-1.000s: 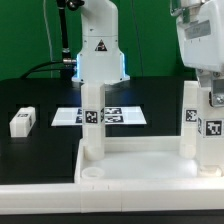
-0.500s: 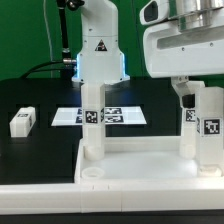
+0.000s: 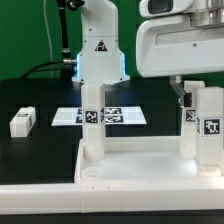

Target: Assemble desk

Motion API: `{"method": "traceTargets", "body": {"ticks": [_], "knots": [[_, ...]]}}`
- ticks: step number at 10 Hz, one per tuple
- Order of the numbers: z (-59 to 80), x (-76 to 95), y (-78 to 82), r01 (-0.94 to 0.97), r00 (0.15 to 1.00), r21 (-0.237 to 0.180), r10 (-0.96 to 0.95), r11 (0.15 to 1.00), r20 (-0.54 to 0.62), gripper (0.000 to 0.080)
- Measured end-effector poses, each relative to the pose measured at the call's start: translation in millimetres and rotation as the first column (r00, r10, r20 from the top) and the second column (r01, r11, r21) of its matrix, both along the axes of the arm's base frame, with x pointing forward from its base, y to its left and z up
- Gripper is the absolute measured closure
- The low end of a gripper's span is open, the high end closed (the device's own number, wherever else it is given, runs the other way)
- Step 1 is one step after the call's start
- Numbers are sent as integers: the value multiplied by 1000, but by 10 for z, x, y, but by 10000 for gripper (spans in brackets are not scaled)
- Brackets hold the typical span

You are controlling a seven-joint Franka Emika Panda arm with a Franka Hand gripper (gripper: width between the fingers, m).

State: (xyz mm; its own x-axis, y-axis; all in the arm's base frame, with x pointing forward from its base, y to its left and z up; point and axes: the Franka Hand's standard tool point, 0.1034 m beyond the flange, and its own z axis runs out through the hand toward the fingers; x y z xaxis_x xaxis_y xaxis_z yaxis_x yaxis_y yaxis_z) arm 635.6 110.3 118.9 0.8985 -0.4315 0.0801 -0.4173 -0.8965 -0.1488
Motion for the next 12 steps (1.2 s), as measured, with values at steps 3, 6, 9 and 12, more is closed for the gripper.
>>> {"method": "traceTargets", "body": {"ticks": [3,6,9,12], "knots": [[-13,-9,-3,95,995,11,-95,995,-12,447],[-22,-4,-36,320,947,38,-319,947,-44,507],[-8,93,-66,744,661,42,-726,666,-191,507],[-14,132,-135,897,431,42,-854,439,-292,507]]}}
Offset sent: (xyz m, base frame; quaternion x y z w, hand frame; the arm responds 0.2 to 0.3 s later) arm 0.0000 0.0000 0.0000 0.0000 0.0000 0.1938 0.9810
